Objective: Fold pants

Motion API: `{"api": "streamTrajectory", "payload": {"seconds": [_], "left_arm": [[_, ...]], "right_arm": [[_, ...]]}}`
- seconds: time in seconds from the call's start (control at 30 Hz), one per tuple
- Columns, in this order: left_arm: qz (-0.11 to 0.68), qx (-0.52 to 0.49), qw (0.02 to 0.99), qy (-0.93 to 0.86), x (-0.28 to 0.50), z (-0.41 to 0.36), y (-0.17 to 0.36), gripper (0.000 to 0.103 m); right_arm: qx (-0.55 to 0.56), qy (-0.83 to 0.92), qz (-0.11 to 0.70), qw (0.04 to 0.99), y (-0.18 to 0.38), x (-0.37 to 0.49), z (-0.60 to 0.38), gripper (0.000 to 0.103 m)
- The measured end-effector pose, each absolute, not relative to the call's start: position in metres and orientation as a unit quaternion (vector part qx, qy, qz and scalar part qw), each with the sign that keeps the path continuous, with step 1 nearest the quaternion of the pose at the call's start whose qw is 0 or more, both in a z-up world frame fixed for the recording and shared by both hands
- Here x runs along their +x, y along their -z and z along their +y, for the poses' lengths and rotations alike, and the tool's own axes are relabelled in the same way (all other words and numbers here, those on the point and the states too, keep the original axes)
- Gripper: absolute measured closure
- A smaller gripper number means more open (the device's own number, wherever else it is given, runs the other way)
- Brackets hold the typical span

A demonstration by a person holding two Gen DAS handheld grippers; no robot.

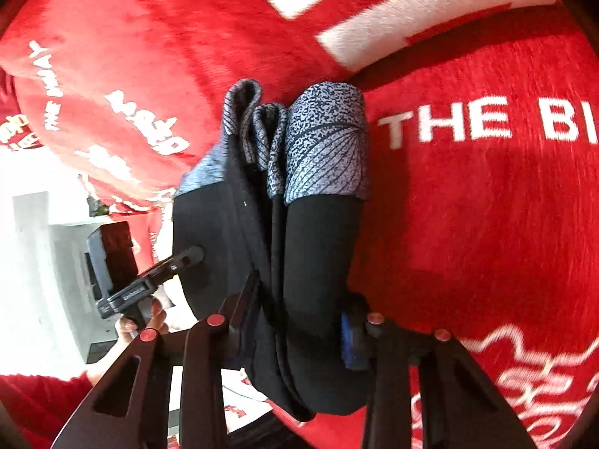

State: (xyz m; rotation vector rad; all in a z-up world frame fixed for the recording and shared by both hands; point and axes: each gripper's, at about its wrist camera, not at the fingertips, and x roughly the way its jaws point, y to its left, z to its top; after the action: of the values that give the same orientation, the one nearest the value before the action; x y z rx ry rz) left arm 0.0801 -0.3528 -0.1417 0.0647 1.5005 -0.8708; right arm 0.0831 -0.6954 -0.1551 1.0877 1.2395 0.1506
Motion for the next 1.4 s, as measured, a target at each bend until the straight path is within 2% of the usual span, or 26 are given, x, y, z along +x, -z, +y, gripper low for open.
{"api": "streamTrajectory", "payload": {"seconds": [0.37,0.6,0.63,0.7,0.77,0.83,1.1,1.17,1.2,1.23,1.4], "left_arm": [[0.661,0.054,0.651,0.370,0.002,-0.325,0.098,0.050],[0.680,0.058,0.637,0.360,-0.048,-0.277,0.124,0.050],[0.681,0.061,0.635,0.358,-0.052,-0.272,0.133,0.049],[0.669,0.062,0.650,0.356,-0.057,-0.265,0.143,0.038],[0.657,0.066,0.660,0.358,-0.056,-0.265,0.142,0.036],[0.646,0.080,0.673,0.350,-0.057,-0.266,0.141,0.023],[0.617,0.185,0.704,0.299,-0.082,-0.259,0.104,0.022],[0.612,0.197,0.708,0.291,-0.091,-0.256,0.088,0.005],[0.609,0.203,0.711,0.287,-0.096,-0.255,0.081,0.000],[0.606,0.208,0.713,0.285,-0.100,-0.254,0.075,0.000],[0.607,0.234,0.707,0.278,-0.121,-0.252,0.048,0.000]], "right_arm": [[0.522,-0.093,0.534,0.659,0.128,0.006,-0.648,0.067],[0.512,-0.084,0.547,0.658,0.148,-0.057,-0.617,0.066],[0.503,-0.075,0.553,0.660,0.155,-0.066,-0.616,0.064],[0.489,-0.055,0.566,0.661,0.169,-0.075,-0.613,0.058],[0.479,-0.034,0.565,0.671,0.174,-0.079,-0.612,0.052],[0.474,-0.018,0.565,0.676,0.170,-0.079,-0.610,0.050],[0.377,0.122,0.595,0.700,0.108,-0.092,-0.581,0.042],[0.362,0.142,0.593,0.705,0.090,-0.092,-0.573,0.034],[0.359,0.148,0.586,0.711,0.078,-0.095,-0.568,0.024],[0.351,0.158,0.580,0.718,0.066,-0.095,-0.561,0.017],[0.274,0.211,0.574,0.742,0.020,-0.095,-0.522,0.014]]}}
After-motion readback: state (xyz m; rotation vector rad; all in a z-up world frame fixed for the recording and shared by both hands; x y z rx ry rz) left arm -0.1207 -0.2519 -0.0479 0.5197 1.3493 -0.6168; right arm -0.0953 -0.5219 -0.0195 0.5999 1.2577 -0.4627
